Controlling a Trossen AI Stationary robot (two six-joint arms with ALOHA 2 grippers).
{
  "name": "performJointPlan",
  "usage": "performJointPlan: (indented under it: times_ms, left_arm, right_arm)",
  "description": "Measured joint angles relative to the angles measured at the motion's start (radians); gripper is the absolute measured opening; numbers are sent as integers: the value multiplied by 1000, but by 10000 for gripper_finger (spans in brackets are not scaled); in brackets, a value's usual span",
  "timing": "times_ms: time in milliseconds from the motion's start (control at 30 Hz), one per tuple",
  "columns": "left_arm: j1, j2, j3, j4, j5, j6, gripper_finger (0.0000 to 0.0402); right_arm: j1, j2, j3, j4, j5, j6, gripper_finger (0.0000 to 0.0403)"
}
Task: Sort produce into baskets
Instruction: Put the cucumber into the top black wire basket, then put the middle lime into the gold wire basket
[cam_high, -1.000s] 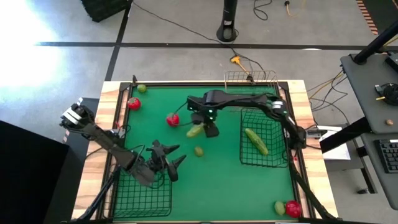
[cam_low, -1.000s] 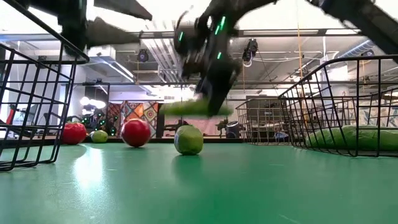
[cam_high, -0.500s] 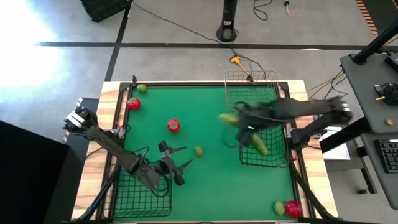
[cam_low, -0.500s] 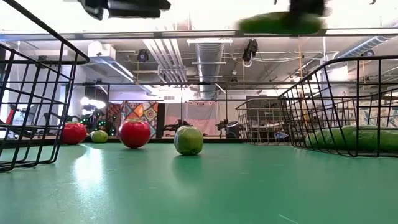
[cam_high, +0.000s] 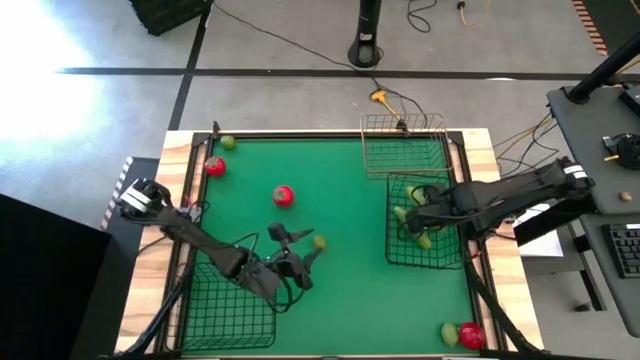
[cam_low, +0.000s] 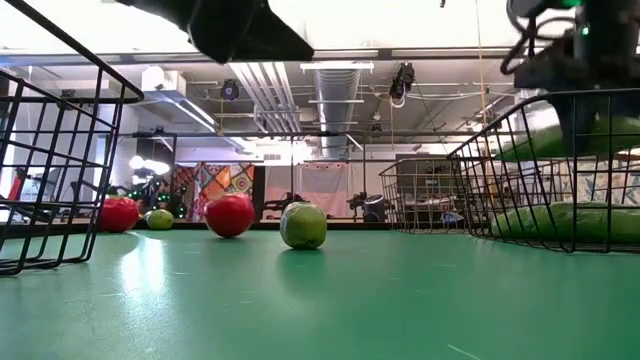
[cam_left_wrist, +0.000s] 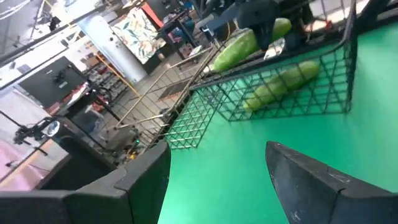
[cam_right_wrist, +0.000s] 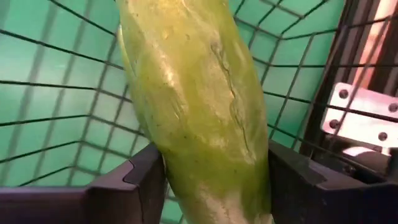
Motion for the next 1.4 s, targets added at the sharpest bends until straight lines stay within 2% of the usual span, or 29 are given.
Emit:
performJointPlan:
  times_ms: [267,433,500,667,900,1067,1167,1267,1400]
  left_arm:
    - [47,1,6,6,1,11,245]
    - [66,0,5,6,179,22,245]
    - [68,0,5,18,226,34,245]
    - [68,-3,5,32,229,45,245]
    - [68,-3,5,43,229,52,245]
    - [67,-4,4,51,229,52,245]
    - [67,-4,4,51,245,38,245]
    - [67,-1,4,50,273,17,245]
    - [67,1,4,51,289,-39,245]
  right_arm:
    - [-19,62,-81,86,-19,-71,208]
    - [-19,126,-81,159,-19,-175,215]
    - [-19,158,-81,172,-19,-205,226]
    - [-19,221,-70,157,-38,-229,275]
    - [-18,201,29,67,-71,-269,344]
    - [-4,179,178,-60,-77,-227,356]
    - [31,176,266,-58,-43,-229,352]
    - [85,179,342,10,47,-236,347]
    - [155,179,388,213,206,-350,343]
